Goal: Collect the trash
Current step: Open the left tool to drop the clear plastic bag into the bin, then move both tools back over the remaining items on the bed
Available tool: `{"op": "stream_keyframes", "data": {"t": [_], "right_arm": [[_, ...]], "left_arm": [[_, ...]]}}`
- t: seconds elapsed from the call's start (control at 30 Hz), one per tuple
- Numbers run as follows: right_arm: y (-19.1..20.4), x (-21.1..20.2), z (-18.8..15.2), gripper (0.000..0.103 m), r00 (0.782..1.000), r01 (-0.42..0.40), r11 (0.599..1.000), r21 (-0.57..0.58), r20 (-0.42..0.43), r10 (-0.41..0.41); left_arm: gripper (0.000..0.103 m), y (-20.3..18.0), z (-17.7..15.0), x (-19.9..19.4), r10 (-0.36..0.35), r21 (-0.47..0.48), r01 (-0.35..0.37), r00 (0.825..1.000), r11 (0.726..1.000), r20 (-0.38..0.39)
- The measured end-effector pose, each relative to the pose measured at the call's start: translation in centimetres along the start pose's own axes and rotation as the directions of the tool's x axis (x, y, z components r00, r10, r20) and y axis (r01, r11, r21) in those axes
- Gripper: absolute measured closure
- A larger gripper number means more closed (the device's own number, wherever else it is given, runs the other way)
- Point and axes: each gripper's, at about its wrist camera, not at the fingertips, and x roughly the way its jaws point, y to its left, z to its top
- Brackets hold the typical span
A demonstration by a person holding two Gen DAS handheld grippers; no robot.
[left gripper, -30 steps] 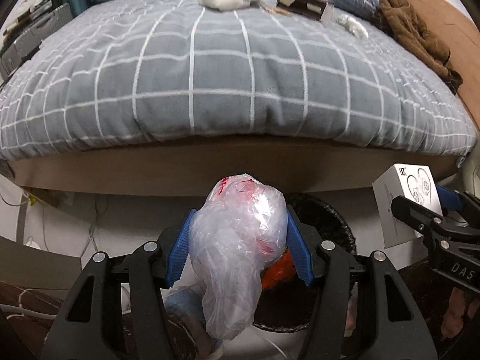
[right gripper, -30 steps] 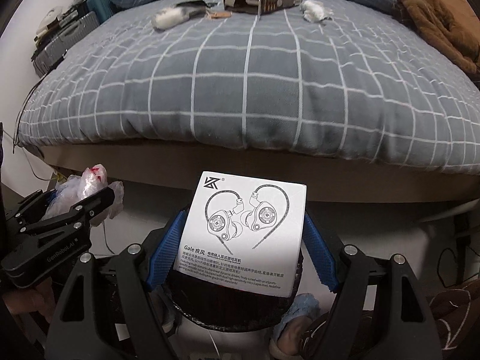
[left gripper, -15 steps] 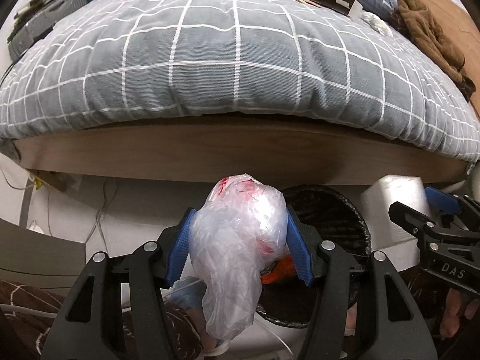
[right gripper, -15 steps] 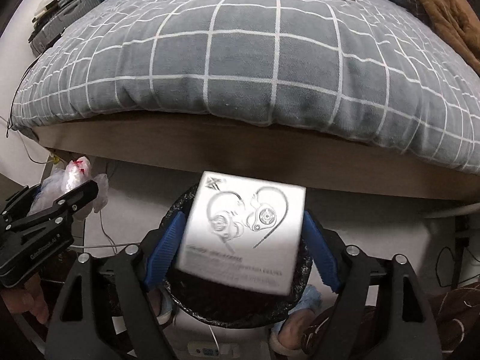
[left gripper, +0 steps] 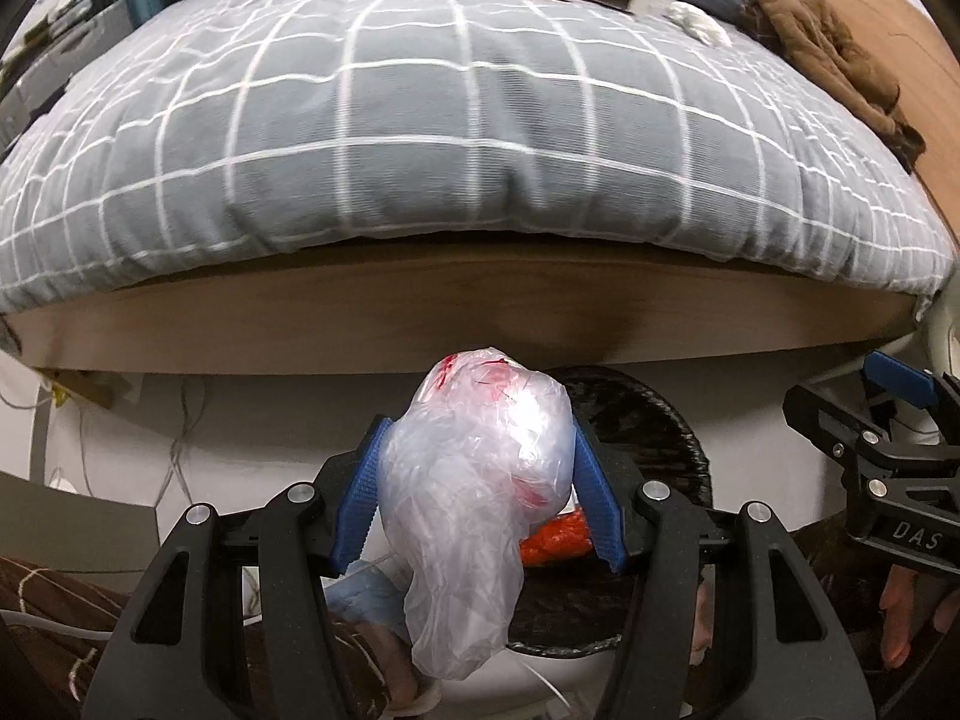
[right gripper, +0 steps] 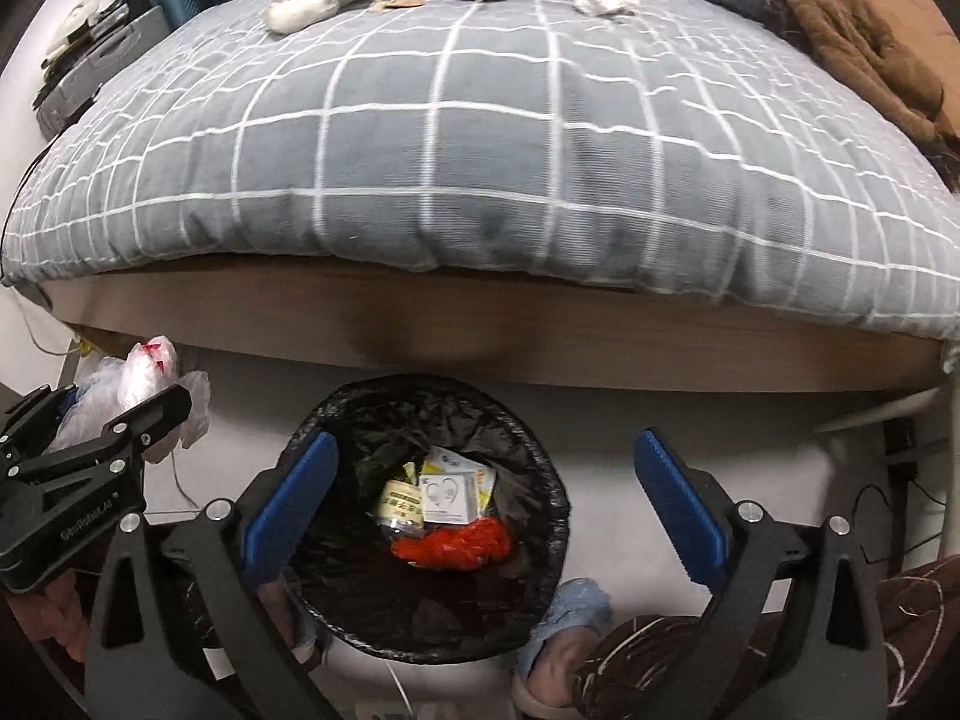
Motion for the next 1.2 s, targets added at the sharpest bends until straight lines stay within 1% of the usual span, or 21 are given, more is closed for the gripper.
{"op": "stream_keyframes", "data": {"t": [0.33, 0.5, 0.7, 0.87, 0.97, 1.03, 1.13, 1.2], "right_arm": [[-3.5, -0.7, -0.8, 0.008, 0.999, 0.041, 0.997, 0.07, 0.018, -0.043], [-5.7, -0.9, -1.1, 0.008, 0.999, 0.051, 0.991, 0.127, 0.013, -0.053], [-6.7, -1.3, -1.2, 0.008, 0.998, 0.056, 0.986, 0.155, 0.016, -0.059], [-6.8, -1.2, -1.2, 0.008, 0.999, 0.051, 0.986, 0.159, 0.012, -0.053], [-6.5, -1.2, -1.1, 0.008, 0.999, 0.047, 0.987, 0.155, 0.018, -0.051], [-6.3, -1.2, -1.0, 0.008, 0.999, 0.046, 0.987, 0.152, 0.02, -0.049], [-6.0, -1.3, -0.8, 0.008, 0.999, 0.043, 0.988, 0.146, 0.027, -0.047], [-5.6, -1.5, -0.6, 0.008, 0.998, 0.04, 0.989, 0.139, 0.036, -0.045]], "left_arm": [[0.046, -3.8, 0.4, 0.3, -0.036, 0.053, 0.036, 0.999, 0.998, -0.005], [0.046, -6.2, 0.5, 0.7, -0.069, 0.085, 0.071, 0.997, 0.994, -0.018], [0.046, -8.1, 0.1, 0.9, -0.085, 0.115, 0.087, 0.996, 0.99, -0.028], [0.044, -8.8, -0.4, 1.1, -0.073, 0.126, 0.076, 0.997, 0.989, -0.026], [0.038, -9.0, -0.5, 1.3, -0.058, 0.131, 0.062, 0.998, 0.99, -0.028], [0.03, -9.0, -0.5, 1.2, -0.051, 0.133, 0.053, 0.999, 0.99, -0.02], [0.021, -8.1, -0.8, 0.7, -0.04, 0.137, 0.04, 0.999, 0.99, -0.005], [0.017, -7.9, -0.7, 0.5, -0.031, 0.137, 0.03, 1.0, 0.99, 0.004]]}}
